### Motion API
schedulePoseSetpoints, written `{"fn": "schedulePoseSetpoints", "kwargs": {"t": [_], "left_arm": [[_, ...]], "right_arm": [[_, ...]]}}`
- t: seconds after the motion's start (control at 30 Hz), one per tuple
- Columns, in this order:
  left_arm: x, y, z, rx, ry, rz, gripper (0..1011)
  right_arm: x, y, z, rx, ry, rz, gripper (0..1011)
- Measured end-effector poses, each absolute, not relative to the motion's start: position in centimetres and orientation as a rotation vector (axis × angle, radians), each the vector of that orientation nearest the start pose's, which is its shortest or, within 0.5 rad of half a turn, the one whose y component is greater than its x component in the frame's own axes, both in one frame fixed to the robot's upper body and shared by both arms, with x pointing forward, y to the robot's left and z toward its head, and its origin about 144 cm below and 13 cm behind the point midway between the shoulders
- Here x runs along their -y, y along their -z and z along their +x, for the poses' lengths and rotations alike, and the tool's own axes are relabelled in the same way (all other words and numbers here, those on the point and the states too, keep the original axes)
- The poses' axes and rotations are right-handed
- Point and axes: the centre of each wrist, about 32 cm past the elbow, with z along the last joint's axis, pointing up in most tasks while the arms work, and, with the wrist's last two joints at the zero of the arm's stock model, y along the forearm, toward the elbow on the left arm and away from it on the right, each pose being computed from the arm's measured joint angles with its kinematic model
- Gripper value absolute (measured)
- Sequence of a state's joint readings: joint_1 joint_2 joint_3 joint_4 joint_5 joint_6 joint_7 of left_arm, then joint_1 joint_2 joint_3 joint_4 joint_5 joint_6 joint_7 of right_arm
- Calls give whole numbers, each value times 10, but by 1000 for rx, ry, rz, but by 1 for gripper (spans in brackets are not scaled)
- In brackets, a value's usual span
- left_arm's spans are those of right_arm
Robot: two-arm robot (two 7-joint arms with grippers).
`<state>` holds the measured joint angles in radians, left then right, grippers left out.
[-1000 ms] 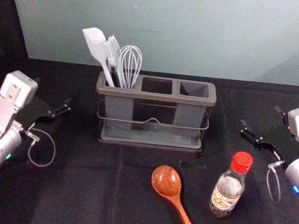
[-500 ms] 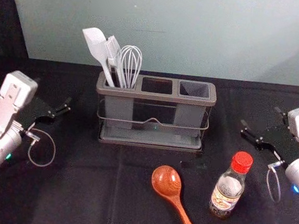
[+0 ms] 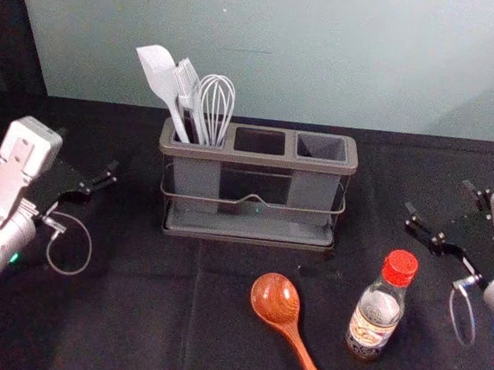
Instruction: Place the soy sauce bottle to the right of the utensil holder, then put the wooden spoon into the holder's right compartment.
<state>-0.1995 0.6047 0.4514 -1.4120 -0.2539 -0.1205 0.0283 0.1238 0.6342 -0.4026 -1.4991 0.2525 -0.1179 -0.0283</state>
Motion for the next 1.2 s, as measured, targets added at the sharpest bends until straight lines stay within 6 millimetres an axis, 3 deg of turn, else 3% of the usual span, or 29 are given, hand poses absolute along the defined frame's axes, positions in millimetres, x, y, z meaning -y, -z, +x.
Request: {"fn": "schedulePoseSetpoints", "kwargs": {"t": [0.67,1.2], "left_arm": [[-310,-1140,489,285,-1248,304,1005],[-310,-1140,489,285,-1248,304,1005]], "right_arm": [[318,-1160,394,325,1217,-200,1003],[336,-1172,338,254,1140,-122,1003]]}}
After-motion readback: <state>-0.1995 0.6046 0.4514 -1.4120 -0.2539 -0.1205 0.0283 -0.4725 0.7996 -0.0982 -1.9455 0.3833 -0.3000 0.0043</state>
